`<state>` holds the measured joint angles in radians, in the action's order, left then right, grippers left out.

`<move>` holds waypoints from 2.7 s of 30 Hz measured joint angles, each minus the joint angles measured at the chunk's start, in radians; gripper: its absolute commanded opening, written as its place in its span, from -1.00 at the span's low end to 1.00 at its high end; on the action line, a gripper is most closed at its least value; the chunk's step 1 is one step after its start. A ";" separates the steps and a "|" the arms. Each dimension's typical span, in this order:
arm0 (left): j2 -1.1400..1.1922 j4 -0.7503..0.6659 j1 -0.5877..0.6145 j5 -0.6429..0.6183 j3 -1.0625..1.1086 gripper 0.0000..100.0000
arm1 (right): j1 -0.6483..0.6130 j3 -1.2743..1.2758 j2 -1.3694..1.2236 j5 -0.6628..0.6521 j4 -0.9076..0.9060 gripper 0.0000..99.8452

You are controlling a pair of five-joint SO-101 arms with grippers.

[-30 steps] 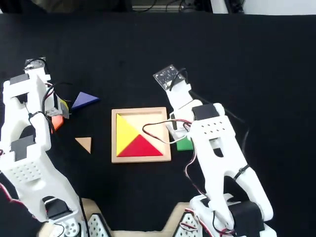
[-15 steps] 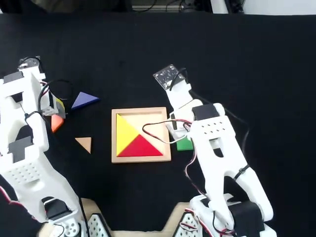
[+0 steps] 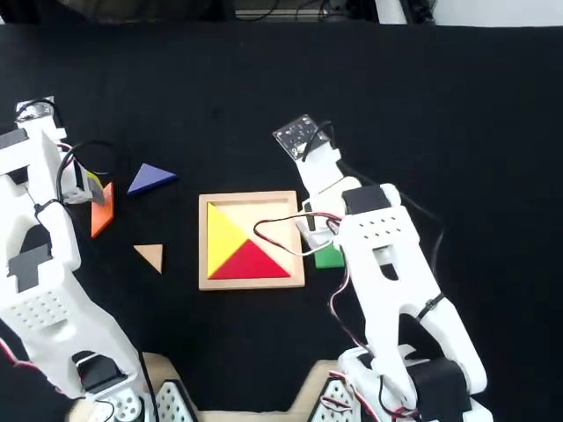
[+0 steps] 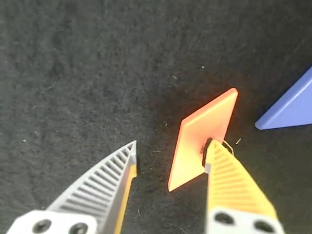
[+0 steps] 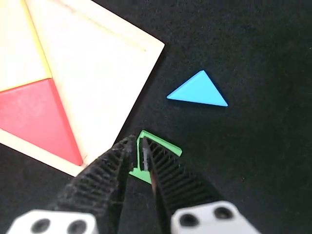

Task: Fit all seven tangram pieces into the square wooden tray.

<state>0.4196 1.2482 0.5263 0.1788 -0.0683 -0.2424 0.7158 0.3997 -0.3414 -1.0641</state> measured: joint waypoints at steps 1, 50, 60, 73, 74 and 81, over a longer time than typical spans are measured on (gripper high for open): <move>0.000 0.000 0.000 0.008 0.000 -0.54 | 0.000 0.000 0.000 0.000 0.000 -0.95; 0.261 0.109 -0.086 -0.002 -0.256 -0.69 | 0.000 0.000 0.000 -0.002 0.002 -0.95; 0.255 0.117 -0.107 -0.038 -0.256 -0.91 | 0.000 0.000 0.000 -0.002 0.002 -0.95; 0.258 0.330 -0.104 -0.051 -0.397 -0.94 | 0.000 0.087 0.000 -0.002 0.127 -0.95; 0.258 0.347 -0.104 -0.051 -0.405 -0.94 | 0.000 0.087 0.000 -0.002 0.127 -0.95; 0.164 0.489 -0.226 -0.064 -0.448 -0.94 | 0.068 0.087 0.000 -0.002 0.173 -0.95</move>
<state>0.5838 1.7377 0.3007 0.1143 -0.5163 -0.1749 0.8032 0.3997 -0.3429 -0.8907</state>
